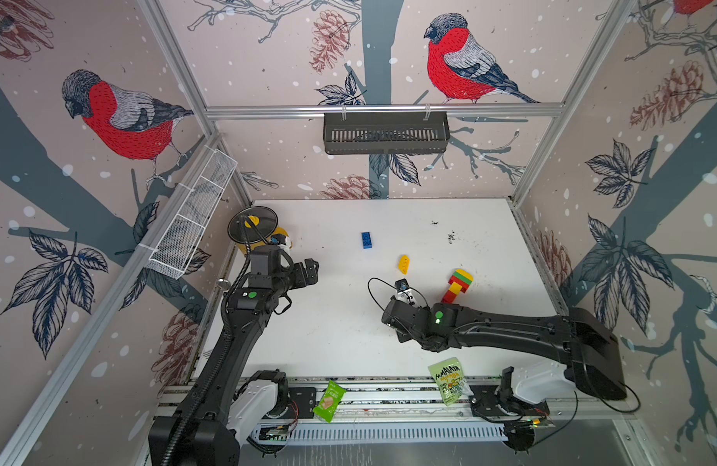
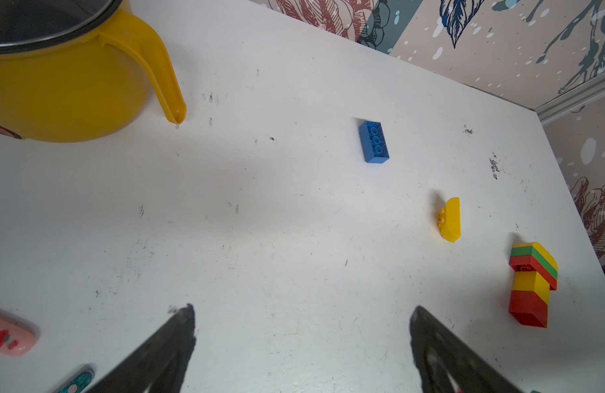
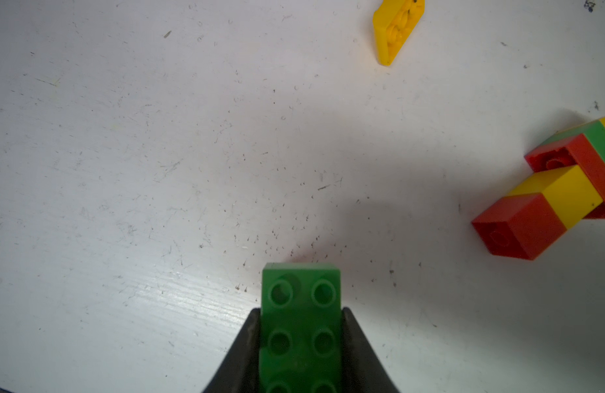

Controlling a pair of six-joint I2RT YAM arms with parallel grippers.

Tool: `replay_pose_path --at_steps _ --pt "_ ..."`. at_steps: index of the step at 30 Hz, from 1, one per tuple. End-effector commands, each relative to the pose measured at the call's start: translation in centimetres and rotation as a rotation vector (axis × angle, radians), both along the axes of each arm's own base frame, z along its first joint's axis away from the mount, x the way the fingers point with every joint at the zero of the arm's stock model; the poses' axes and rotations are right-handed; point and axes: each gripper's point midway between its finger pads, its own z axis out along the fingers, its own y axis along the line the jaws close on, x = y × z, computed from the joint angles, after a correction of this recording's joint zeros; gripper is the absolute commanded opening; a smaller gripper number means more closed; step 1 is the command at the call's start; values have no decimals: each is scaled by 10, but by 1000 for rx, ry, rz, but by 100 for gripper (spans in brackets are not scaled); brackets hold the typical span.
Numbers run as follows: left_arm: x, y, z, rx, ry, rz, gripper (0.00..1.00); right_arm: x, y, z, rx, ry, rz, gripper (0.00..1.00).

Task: Assemble an ice cream with lego
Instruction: Assemble the lego brick with the lego brick, then pick up the lego brick from the center of the board.

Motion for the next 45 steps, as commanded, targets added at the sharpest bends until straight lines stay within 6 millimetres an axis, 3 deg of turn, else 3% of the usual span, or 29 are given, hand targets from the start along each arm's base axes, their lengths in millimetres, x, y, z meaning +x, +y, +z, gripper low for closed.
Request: replay_pose_path --at_steps 1,4,7,11,17,26,34,41,45 --pt "2 0 5 2 -24 -3 98 -7 -7 -8 -39 38 2 47" --pt "2 0 5 3 -25 -1 98 -6 -5 -1 -31 30 6 61" --pt "3 0 5 1 -26 -3 98 -4 1 13 7 20 18 64" --pt "3 0 5 1 -27 -2 98 -2 2 15 37 73 34 63" --pt "2 -1 3 1 -22 -7 97 -4 -17 0 -70 194 50 59" --pt "3 0 5 3 -27 -4 98 0 -1 -1 -101 192 118 59" --pt "4 0 4 4 -23 -2 98 -1 -4 -13 -189 228 132 49" --pt "3 1 7 3 -29 2 97 2 0 -12 -180 227 137 33" --pt "4 1 6 1 -28 3 98 11 0 -11 -164 217 128 30"
